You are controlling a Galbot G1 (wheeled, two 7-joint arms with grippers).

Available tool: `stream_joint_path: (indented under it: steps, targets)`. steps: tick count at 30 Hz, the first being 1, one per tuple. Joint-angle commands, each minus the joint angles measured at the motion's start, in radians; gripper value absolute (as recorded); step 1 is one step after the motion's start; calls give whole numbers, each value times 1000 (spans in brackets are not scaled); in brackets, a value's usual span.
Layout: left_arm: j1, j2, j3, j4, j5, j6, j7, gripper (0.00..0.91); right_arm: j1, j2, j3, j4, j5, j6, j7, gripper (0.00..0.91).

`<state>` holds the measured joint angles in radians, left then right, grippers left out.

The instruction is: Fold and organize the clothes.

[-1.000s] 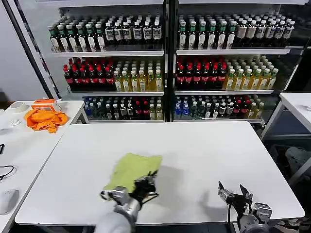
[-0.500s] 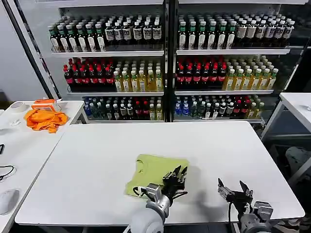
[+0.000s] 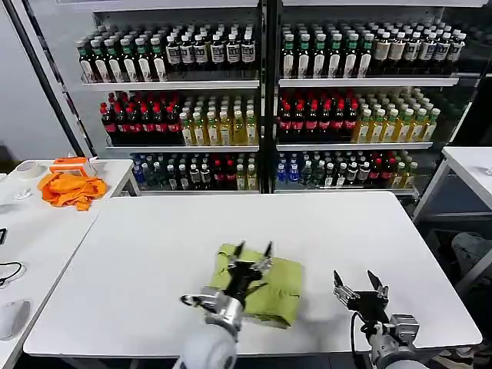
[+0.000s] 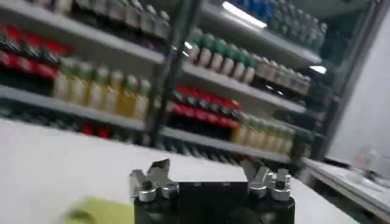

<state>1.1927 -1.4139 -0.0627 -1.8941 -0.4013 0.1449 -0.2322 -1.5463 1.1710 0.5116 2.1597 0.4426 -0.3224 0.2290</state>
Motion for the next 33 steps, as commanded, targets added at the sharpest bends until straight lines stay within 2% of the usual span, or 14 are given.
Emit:
stream_joint_path:
  steps: [1, 6, 7, 13, 16, 22, 23, 24, 25, 26, 27, 33]
  targets:
    - [229, 138, -312, -209, 111, -60, 14, 907, 39, 6, -57, -32, -76, 86, -17, 907]
    - [309, 140, -383, -234, 117, -41, 19, 907, 110, 28, -147, -63, -8, 31, 12, 907]
    - [318, 140, -395, -239, 116, -39, 19, 907, 156, 44, -190, -80, 25, -2, 33, 907]
    - [332, 153, -420, -239, 103, -32, 19, 907, 339, 104, -290, -209, 255, -158, 167, 907]
    - [331, 154, -426, -239, 97, -32, 19, 907, 381, 99, -315, -259, 329, -197, 187, 907]
    - [331, 137, -434, -234, 99, -19, 19, 907, 429, 82, -329, -305, 461, -229, 213, 907]
    - [331, 132, -437, -234, 98, -17, 17, 907, 434, 82, -329, -310, 483, -229, 215, 877]
    - [331, 127, -441, -233, 96, -16, 16, 907, 436, 82, -330, -314, 496, -228, 213, 715]
    - [331, 122, -445, -233, 95, -15, 14, 907, 438, 83, -332, -318, 507, -222, 213, 312]
    - [332, 117, -446, -233, 93, -15, 14, 907, 443, 84, -335, -323, 511, -219, 216, 131]
    - [334, 115, -446, -234, 93, -15, 14, 907, 448, 84, -338, -327, 514, -213, 217, 0]
    - [340, 105, -446, -236, 98, -13, 16, 907, 481, 80, -353, -342, 528, -215, 205, 0]
